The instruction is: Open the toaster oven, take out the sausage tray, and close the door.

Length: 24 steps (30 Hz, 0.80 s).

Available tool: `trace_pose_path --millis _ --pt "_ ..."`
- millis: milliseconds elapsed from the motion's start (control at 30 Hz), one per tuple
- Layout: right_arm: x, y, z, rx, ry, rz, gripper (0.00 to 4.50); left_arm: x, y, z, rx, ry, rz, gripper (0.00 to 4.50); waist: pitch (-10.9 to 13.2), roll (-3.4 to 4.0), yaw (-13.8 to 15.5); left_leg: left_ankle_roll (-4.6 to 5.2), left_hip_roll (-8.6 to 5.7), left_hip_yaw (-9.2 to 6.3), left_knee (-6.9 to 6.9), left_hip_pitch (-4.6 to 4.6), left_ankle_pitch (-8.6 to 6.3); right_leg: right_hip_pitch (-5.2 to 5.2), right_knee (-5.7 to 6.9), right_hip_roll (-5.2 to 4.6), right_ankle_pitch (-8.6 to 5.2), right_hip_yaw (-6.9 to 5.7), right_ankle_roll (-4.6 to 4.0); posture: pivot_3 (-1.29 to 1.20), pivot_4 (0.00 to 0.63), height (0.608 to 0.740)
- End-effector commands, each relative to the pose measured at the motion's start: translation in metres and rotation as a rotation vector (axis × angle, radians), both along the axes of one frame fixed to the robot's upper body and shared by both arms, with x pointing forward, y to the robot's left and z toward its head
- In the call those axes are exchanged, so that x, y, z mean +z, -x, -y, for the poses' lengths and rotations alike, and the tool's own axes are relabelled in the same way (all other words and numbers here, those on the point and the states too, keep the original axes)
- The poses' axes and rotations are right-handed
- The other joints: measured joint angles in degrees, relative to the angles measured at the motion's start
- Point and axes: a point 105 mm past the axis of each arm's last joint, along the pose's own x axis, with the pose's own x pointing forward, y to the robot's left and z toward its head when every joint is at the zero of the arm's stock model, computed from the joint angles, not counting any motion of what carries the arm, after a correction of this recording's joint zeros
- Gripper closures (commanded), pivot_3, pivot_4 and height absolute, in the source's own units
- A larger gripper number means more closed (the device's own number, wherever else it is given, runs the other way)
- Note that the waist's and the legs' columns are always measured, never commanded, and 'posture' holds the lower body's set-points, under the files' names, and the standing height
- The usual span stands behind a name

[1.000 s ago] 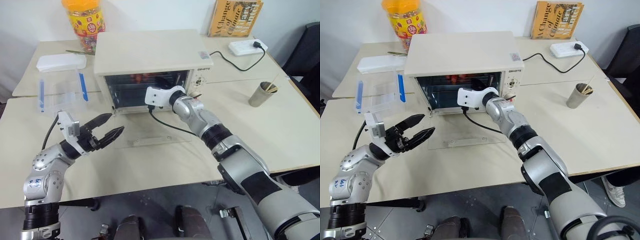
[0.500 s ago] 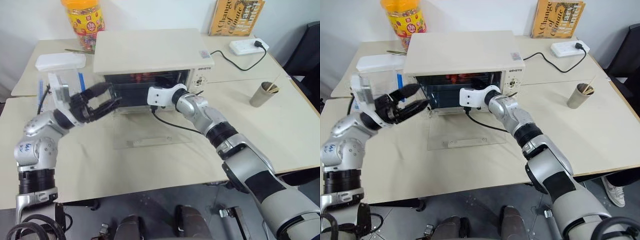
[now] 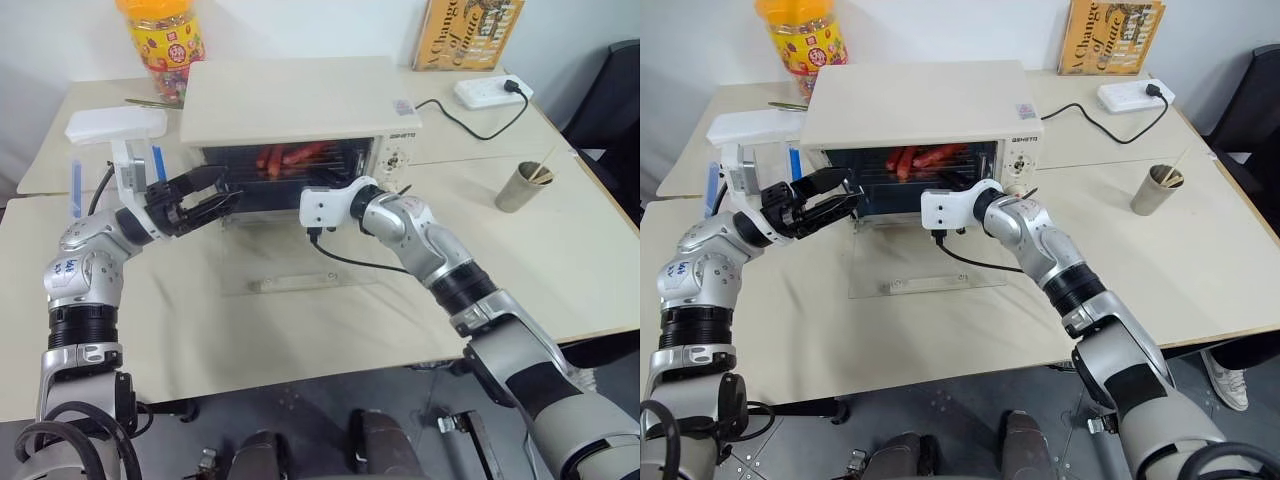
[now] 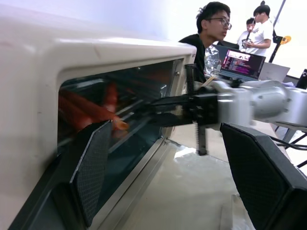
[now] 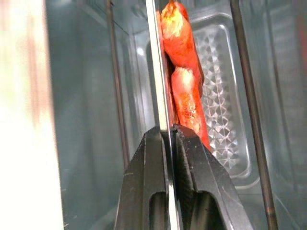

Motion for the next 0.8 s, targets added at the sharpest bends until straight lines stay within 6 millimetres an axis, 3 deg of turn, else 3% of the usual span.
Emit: trace_pose_path --millis 33,300,433,800 --pt "0.023 0.029 -0.008 0.084 -0.064 0.065 4.36 0.011 -0.003 -0.001 0.009 -0.013 0.044 0.68 0.00 0.00 0.10 0.00 0.00 0.01 0.01 0.00 0.00 0.00 0.00 0.00 0.00 0.02 0.00 0.00 0.150 0.740" --pt "0.007 0.068 0.015 0.071 -0.055 0.059 4.36 0.010 -0.011 -0.002 -0.005 -0.030 0.036 0.68 0.00 -0.02 0.50 0.00 -0.02 0.07 0.07 0.00 0.00 0.01 0.00 -0.01 0.00 0.02 0.00 0.00 0.150 0.740" --pt "-0.005 0.078 0.023 0.060 -0.031 0.030 4.36 0.009 -0.011 -0.002 -0.024 -0.036 0.030 0.68 0.00 -0.03 1.08 -0.01 -0.02 0.07 0.10 0.01 0.00 0.02 0.00 -0.01 0.00 0.02 0.00 0.00 0.150 0.740" --pt "-0.009 0.100 0.047 0.081 0.030 0.101 4.36 0.013 0.013 -0.025 -0.016 0.006 -0.015 0.68 0.01 -0.06 1.99 0.00 -0.02 0.08 0.15 0.01 0.00 0.04 -0.03 -0.03 0.00 0.03 0.00 0.00 0.150 0.740"
